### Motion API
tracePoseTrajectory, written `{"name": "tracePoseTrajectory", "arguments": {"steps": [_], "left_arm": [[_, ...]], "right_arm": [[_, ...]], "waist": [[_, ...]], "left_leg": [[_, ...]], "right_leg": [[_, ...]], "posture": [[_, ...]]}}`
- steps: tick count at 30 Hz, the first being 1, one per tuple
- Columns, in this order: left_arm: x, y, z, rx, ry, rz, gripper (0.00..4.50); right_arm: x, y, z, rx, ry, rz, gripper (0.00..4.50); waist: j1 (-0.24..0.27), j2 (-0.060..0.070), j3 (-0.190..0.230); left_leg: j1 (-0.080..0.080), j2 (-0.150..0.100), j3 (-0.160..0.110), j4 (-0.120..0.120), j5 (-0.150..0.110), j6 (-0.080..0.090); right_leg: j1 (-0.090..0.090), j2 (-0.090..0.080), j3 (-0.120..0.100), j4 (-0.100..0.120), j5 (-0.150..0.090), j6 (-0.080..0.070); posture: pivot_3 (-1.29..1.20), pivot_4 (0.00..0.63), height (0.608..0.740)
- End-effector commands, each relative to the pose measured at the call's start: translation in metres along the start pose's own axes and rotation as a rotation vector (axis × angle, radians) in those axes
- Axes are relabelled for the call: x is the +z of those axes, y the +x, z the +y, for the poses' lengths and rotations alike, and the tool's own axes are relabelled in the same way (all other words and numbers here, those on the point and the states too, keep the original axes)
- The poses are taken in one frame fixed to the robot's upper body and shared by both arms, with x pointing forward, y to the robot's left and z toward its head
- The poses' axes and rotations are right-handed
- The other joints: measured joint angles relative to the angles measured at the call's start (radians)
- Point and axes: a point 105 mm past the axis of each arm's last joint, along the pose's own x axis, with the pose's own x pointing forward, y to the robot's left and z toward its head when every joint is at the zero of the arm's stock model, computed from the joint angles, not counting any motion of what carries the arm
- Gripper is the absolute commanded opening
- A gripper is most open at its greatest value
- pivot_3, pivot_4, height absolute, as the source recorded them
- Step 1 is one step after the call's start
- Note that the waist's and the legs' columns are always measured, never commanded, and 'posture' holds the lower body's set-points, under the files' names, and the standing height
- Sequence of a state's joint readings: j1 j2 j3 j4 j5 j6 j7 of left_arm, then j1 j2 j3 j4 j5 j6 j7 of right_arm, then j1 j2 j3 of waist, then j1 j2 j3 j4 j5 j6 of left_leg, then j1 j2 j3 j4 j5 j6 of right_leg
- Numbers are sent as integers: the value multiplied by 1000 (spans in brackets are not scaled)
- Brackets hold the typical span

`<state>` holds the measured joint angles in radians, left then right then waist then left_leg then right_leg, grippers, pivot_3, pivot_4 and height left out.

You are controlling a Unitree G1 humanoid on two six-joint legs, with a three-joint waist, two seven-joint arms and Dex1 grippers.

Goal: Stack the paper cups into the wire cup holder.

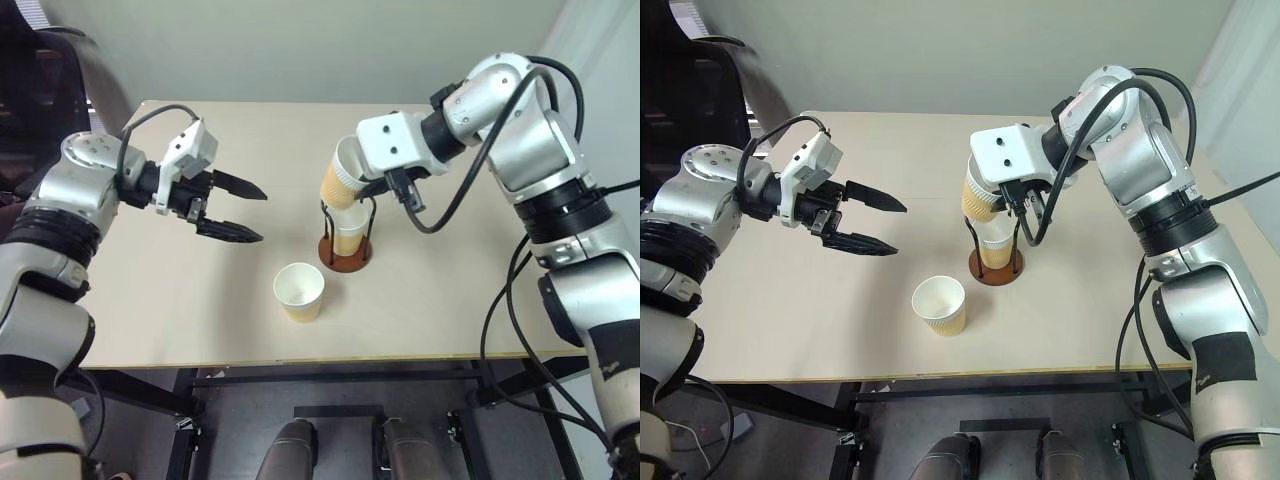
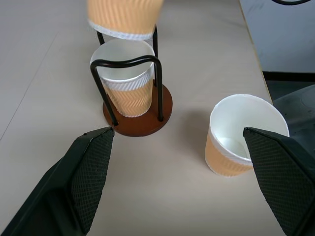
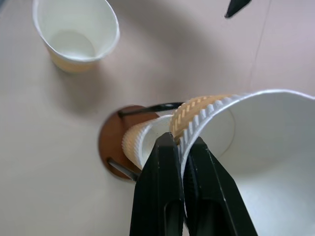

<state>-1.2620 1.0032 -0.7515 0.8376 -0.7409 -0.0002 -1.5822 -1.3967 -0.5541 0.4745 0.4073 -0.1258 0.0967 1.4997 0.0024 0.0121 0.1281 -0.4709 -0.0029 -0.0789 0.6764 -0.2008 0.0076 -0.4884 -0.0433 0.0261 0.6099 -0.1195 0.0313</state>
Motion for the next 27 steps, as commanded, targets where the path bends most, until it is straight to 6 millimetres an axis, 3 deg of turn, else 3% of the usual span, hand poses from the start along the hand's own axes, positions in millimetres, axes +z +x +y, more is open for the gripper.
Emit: {"name": "tracePoseTrajectory", "arguments": {"steps": [1,27], "left_arm": [[9,-10,-2,-3,38,-12,4500],[8,-12,-2,5,39,-9,4500]], "right_arm": [[0,-6,-13,-45,-59,39,72],[-17,24,15,78,-136,98,72]], "waist": [[0,0,0],[-2,0,0]], "left_leg": [[0,0,0,0,0,0],[1,0,0,-2,-1,-2]], "right_leg": [[0,0,0,0,0,0],[0,0,-1,0,0,-1]], "posture": [[0,150,740],[0,150,740]]}}
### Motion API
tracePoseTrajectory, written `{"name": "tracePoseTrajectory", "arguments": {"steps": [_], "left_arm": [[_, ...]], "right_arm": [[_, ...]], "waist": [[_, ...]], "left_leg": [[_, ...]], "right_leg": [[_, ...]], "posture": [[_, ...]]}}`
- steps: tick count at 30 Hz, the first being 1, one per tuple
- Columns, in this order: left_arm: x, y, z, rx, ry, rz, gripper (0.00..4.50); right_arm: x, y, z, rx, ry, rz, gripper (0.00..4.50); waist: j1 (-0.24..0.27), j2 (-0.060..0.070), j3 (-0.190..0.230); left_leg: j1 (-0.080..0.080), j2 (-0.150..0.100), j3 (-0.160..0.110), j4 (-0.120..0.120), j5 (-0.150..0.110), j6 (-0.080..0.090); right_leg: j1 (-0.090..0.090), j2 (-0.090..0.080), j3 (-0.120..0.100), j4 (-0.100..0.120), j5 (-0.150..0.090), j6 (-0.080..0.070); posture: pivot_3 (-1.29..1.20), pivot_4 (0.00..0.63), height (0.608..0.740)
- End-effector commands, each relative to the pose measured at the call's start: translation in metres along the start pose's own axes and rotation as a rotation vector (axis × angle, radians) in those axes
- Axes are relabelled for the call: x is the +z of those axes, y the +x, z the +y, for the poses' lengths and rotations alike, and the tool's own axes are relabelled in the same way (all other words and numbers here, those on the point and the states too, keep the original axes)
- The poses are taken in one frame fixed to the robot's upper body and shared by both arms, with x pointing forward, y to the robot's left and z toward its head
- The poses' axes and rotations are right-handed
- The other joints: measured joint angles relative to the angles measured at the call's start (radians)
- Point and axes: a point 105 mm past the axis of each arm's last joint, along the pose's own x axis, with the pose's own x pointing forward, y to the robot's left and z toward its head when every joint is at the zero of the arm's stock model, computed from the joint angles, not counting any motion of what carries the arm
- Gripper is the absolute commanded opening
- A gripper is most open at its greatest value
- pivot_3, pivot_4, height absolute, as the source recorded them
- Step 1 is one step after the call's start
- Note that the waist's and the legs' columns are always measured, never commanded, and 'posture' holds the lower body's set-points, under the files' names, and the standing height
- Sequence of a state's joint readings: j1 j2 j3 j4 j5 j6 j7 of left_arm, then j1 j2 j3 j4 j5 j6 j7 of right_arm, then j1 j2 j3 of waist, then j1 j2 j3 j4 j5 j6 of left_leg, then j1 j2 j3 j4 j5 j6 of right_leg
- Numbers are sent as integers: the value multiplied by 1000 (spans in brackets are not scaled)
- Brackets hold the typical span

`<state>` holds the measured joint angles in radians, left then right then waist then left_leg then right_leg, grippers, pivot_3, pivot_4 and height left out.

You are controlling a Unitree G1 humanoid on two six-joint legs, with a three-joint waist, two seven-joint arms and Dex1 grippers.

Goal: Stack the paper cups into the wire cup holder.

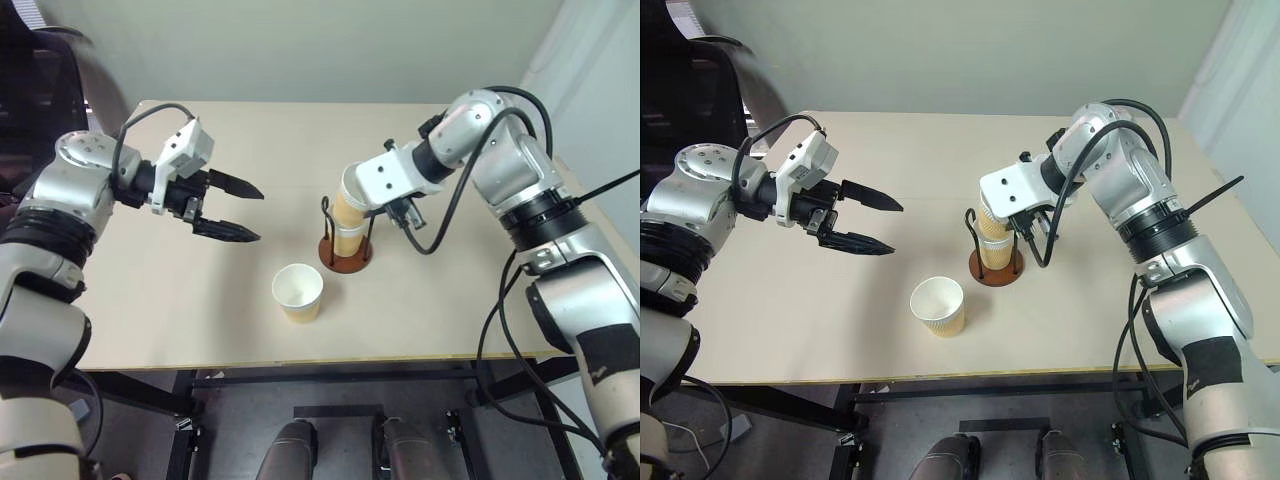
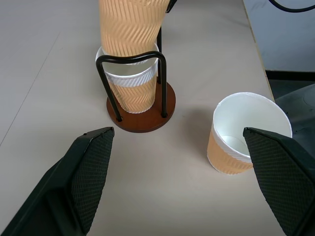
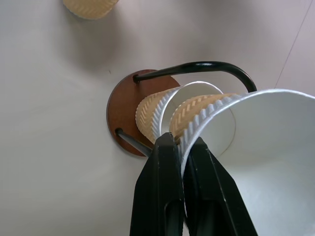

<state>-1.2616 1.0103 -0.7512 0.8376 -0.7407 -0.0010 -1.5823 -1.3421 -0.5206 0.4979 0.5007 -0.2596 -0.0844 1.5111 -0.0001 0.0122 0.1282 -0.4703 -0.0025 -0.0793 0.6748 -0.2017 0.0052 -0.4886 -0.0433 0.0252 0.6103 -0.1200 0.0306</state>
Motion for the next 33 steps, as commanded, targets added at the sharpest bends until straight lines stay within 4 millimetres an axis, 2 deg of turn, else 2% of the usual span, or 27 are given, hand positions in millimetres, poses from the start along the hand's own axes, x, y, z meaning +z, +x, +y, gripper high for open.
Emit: {"name": "tracePoseTrajectory", "arguments": {"steps": [1,4,6,8,11,14,16,19,22,24,27,33], "left_arm": [[8,-10,-2,-1,40,-13,4500],[8,-10,-2,-2,40,-13,4500],[7,-10,-2,-2,40,-13,4500],[7,-9,-2,-3,39,-12,4500],[6,-9,-3,-4,37,-13,4500],[4,-9,-3,-4,35,-11,4500],[2,-9,-3,-4,35,-10,4500],[0,-10,-4,0,33,-9,4500],[-5,-13,-5,9,32,12,4500],[-12,-16,-6,14,37,55,4500],[-20,-19,-6,18,44,113,4500],[-22,-17,-4,11,50,143,4500]], "right_arm": [[7,0,-4,-14,-65,11,72],[6,5,-7,-32,-75,29,72],[9,7,-9,-42,-79,23,451],[13,8,-10,-43,-73,1,971],[19,9,-15,-64,-47,-29,2006],[28,1,-24,-115,22,-97,3082],[35,-9,-28,-143,63,-145,3082],[44,-36,-33,-213,162,-237,3082],[58,-59,-15,-175,258,-354,3082],[66,-67,2,-135,297,-393,3082],[72,-65,21,-95,328,-404,3082],[78,-48,39,-41,362,-418,3082]], "waist": [[0,0,0],[0,0,0],[0,0,0],[0,0,0],[0,0,0],[0,0,0],[0,0,0],[1,0,0],[3,0,0],[4,0,0],[3,0,0],[2,0,0]], "left_leg": [[0,0,0,0,0,0],[0,0,0,0,0,0],[0,0,0,0,0,0],[0,0,0,0,0,0],[0,0,0,0,0,0],[0,0,0,0,0,0],[0,0,0,0,0,0],[-1,0,0,0,0,-1],[-1,0,0,0,-1,-2],[-1,0,0,0,-2,-4],[2,0,0,0,-2,-9],[3,1,0,0,-2,-7]], "right_leg": [[0,0,0,0,0,0],[0,0,0,0,0,0],[0,0,0,0,0,0],[0,0,0,0,0,0],[0,0,0,0,0,0],[0,0,0,0,0,0],[0,0,0,0,0,0],[0,0,0,0,0,-1],[0,0,-1,-1,-2,-3],[1,0,-2,-1,-4,-5],[2,1,-1,0,-7,-6],[1,2,-1,4,-7,-5]], "posture": [[0,150,740],[0,150,740],[0,150,740],[0,150,740],[0,150,740],[0,150,740],[0,150,740],[0,150,740],[0,150,740],[0,150,740],[0,150,740],[0,150,740]]}}
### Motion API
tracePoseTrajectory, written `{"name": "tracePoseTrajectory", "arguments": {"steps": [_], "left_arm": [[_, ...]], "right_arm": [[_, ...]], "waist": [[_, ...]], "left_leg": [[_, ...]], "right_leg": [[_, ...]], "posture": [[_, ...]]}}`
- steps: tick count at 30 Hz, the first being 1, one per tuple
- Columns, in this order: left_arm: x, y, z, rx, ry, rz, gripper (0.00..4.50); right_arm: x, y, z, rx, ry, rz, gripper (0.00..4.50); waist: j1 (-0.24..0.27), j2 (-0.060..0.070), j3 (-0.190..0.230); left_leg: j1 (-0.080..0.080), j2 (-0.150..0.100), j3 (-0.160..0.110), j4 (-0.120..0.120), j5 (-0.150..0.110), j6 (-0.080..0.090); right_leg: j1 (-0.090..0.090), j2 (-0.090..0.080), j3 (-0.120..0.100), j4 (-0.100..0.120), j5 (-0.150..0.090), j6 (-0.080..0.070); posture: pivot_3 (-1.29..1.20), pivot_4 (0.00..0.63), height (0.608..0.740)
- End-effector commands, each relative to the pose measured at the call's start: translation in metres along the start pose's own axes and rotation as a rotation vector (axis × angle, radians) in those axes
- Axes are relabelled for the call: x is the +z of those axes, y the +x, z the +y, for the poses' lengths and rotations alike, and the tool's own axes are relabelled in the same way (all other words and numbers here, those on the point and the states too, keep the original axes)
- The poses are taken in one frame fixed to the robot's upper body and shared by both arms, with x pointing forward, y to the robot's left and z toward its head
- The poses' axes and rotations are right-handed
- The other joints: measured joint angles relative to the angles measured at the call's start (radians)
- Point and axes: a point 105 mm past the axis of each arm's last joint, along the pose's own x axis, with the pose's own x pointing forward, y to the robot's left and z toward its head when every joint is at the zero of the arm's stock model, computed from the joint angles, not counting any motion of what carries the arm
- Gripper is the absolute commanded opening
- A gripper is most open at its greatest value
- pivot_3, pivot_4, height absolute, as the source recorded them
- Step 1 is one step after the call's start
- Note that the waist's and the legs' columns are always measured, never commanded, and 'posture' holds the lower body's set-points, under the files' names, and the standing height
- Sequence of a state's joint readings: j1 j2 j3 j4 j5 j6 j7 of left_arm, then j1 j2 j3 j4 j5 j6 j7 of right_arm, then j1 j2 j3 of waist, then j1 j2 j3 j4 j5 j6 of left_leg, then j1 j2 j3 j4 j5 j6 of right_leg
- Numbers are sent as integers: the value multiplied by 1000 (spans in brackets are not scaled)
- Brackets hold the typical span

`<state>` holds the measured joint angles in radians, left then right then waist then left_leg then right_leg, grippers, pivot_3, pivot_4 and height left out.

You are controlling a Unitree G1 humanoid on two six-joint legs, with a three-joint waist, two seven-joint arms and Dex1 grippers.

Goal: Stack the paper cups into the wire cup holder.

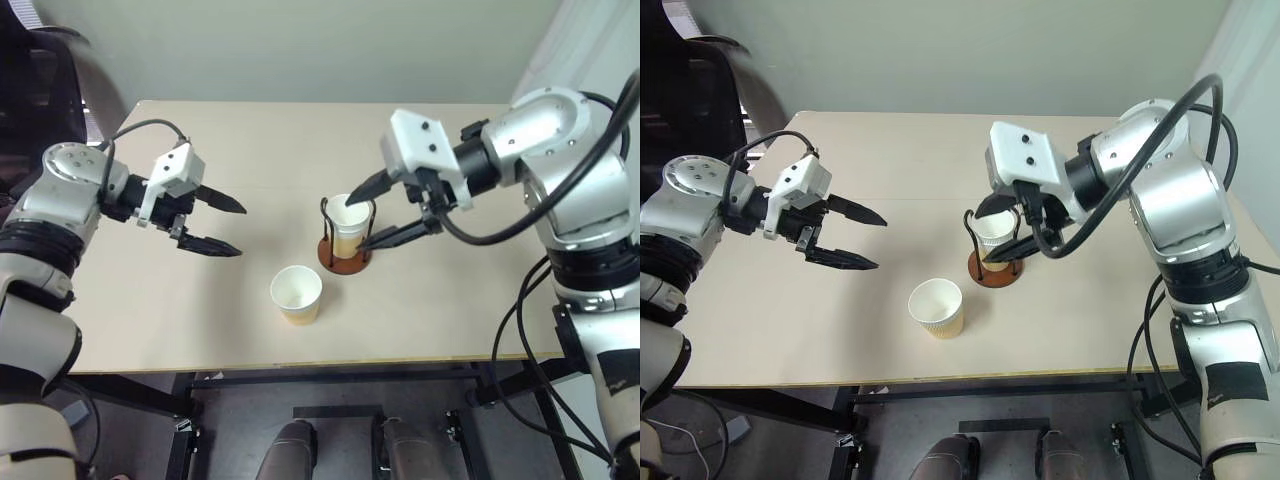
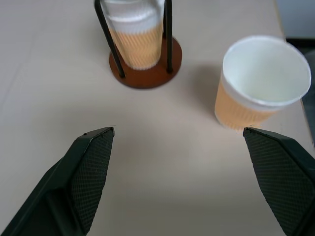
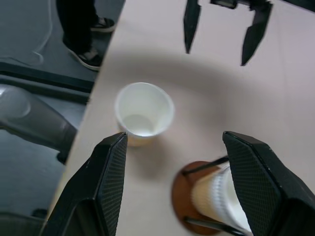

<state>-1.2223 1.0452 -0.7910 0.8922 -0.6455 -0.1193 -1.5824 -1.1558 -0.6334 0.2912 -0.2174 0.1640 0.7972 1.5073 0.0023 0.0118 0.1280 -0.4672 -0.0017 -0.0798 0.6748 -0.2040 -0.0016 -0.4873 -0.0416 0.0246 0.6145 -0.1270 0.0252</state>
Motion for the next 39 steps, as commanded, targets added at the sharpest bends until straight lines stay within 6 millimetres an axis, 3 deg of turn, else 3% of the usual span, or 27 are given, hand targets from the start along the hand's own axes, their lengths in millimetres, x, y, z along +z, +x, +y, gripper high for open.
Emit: {"name": "tracePoseTrajectory", "arguments": {"steps": [1,10,25,31,39], "left_arm": [[11,-5,2,-12,36,-6,4500],[13,-4,5,-5,40,0,4500],[16,-7,16,63,98,-17,4500],[15,-10,16,77,83,-28,4500],[12,-11,15,82,70,-31,4500]], "right_arm": [[3,4,6,2,-34,6,3082],[6,38,6,15,-41,-25,3082],[6,37,1,-31,14,-19,3082],[-2,38,18,60,-21,6,3082],[-7,43,17,52,-67,19,3082]], "waist": [[0,0,0],[-2,0,0],[-1,0,0],[-1,0,0],[-1,-1,-1]], "left_leg": [[1,0,0,0,0,1],[4,0,1,0,4,4],[3,0,1,-1,4,4],[2,0,1,-2,4,4],[2,0,2,-2,4,4]], "right_leg": [[0,0,0,1,0,0],[0,0,1,7,1,-1],[0,0,1,5,0,0],[0,0,1,4,0,0],[0,0,0,4,0,0]], "posture": [[0,150,740],[0,150,740],[0,150,740],[0,150,740],[0,150,740]]}}
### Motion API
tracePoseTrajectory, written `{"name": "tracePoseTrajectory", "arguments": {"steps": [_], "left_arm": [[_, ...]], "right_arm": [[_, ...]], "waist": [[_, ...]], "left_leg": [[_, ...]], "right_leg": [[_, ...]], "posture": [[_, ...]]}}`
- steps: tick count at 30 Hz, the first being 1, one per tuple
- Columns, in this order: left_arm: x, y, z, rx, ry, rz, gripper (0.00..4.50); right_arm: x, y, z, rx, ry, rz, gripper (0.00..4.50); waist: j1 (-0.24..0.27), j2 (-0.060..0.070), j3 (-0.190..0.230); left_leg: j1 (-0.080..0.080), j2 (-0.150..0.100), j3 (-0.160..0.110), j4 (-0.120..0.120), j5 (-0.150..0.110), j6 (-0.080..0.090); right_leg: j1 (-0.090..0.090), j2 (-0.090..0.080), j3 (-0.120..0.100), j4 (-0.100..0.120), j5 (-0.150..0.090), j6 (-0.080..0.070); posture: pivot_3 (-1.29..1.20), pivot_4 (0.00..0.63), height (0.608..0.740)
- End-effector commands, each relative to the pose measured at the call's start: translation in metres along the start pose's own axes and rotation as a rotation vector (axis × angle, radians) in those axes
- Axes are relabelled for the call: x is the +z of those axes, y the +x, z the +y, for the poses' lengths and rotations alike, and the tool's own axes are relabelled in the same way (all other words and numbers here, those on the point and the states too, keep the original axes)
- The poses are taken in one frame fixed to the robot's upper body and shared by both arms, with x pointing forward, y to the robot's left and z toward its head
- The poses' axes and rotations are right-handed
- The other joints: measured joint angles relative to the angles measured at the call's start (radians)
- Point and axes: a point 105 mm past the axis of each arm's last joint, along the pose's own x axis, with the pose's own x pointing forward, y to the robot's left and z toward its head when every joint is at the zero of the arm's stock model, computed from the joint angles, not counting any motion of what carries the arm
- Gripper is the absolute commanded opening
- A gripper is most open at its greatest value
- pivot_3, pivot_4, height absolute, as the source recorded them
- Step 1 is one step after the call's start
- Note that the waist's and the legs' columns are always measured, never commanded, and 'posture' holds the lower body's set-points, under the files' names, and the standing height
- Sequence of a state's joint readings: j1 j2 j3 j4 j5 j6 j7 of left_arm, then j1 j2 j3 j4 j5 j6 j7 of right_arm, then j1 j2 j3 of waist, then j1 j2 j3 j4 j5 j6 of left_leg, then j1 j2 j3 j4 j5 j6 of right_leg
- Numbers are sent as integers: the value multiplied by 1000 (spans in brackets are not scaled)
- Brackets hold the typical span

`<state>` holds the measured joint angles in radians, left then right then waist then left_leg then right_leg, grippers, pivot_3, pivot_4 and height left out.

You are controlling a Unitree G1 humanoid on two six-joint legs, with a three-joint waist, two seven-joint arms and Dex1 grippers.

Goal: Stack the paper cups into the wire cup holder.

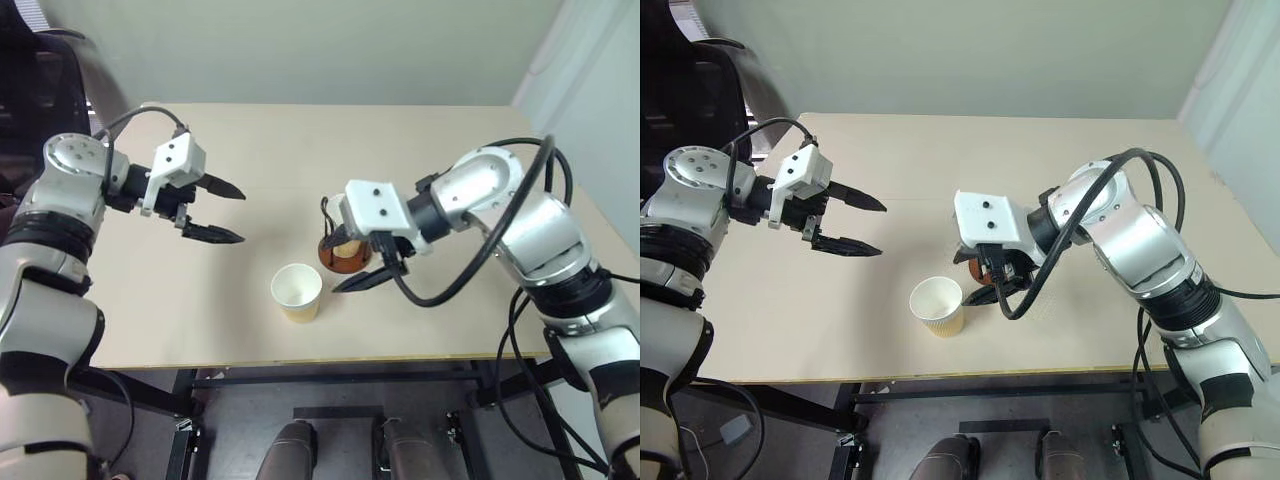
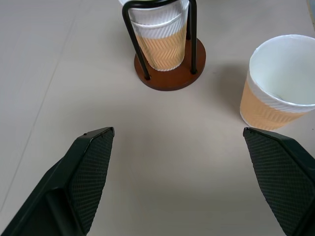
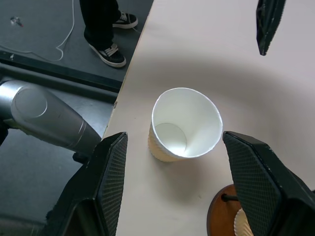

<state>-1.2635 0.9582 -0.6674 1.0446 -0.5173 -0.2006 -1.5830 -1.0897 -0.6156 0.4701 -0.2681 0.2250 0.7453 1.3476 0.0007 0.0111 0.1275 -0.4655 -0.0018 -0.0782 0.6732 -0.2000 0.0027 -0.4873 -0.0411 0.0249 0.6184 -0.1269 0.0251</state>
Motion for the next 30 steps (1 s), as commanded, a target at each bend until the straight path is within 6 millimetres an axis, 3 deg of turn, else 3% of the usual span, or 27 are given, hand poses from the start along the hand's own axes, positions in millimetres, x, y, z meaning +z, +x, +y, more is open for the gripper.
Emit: {"name": "tracePoseTrajectory", "arguments": {"steps": [1,30], "left_arm": [[7,-8,0,1,19,-25,4500],[12,-13,-4,4,39,-51,4500]], "right_arm": [[8,-4,-2,-20,-50,-6,3082],[-7,39,9,82,-147,16,3082]], "waist": [[0,0,0],[-1,-1,0]], "left_leg": [[0,0,-1,0,0,0],[0,0,-1,0,0,0]], "right_leg": [[0,0,0,0,0,0],[0,0,0,0,0,0]], "posture": [[0,150,740],[0,150,740]]}}
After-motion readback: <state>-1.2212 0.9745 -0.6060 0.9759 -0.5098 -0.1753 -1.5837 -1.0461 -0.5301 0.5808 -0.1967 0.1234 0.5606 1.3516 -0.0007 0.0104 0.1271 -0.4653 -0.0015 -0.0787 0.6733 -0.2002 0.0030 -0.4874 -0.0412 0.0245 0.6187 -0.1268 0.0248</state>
